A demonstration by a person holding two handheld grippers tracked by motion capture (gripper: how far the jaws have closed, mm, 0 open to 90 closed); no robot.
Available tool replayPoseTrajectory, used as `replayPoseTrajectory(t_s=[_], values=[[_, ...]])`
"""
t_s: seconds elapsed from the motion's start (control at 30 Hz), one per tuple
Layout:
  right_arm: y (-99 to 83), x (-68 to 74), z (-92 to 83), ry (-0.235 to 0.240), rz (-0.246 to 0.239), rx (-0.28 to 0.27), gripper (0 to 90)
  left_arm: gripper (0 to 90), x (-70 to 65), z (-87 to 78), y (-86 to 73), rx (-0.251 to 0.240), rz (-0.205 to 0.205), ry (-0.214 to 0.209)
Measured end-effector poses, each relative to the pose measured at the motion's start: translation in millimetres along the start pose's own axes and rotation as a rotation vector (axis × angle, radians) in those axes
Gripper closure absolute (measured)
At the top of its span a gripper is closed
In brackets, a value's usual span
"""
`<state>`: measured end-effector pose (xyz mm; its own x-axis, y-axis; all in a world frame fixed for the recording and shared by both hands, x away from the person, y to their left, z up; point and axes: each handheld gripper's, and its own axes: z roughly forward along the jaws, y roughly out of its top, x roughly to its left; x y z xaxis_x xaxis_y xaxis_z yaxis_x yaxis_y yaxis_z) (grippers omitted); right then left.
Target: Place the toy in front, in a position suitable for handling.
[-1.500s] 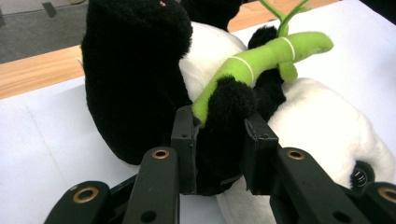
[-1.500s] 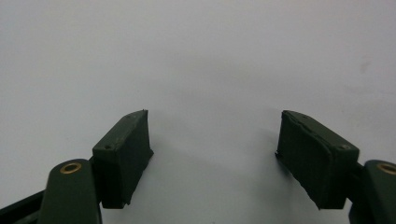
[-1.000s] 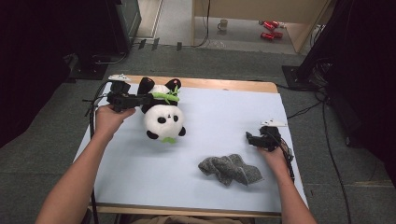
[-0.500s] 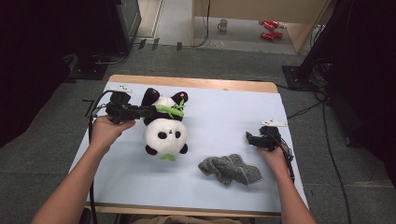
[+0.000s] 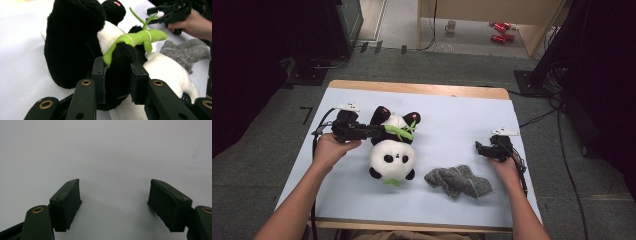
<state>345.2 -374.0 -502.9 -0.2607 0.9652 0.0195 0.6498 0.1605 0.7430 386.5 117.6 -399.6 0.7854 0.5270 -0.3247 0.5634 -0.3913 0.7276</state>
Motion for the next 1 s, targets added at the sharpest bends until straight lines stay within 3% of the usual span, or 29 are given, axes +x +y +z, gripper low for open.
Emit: replayPoseTrajectory(t_s=[0.13, 0.27, 0.47, 0.6, 0.7, 0.73, 0.87, 1.0], values=[[0.0, 0.0, 0.0, 0.0, 0.0, 0.0, 25.4, 71.2, 5.5, 5.2, 0.9, -0.002, 0.001, -0.034], [0.0, -0.2, 0.1, 0.001, 0.001, 0.0, 25.4, 71.1, 2.0, 6.8, 12.3, 0.014, 0.071, -0.065], [0.0, 0.1, 0.0, 0.0, -0.001, 0.0, 25.4, 71.1, 8.4, 12.1, 24.7, 0.041, 0.121, -0.101], [0.1, -0.1, 0.0, 0.0, 0.0, 0.001, 25.4, 71.0, 7.7, 18.6, 30.8, 0.044, 0.153, -0.149], [0.1, -0.1, 0.0, 0.0, 0.0, 0.001, 25.4, 70.5, 10.0, 26.4, 30.6, 0.056, 0.161, -0.136], [0.1, 0.1, -0.1, -0.001, 0.0, 0.002, 25.4, 70.1, 12.1, 30.1, 29.7, 0.074, 0.154, -0.11], [0.2, 0.2, -0.2, -0.002, 0.001, 0.002, 25.5, 68.4, 15.2, 32.0, 27.9, 0.067, 0.162, -0.098], [0.4, 0.2, -0.2, -0.002, 0.003, 0.004, 25.6, 59.8, 12.7, 30.6, 24.8, 0.045, 0.175, -0.073]])
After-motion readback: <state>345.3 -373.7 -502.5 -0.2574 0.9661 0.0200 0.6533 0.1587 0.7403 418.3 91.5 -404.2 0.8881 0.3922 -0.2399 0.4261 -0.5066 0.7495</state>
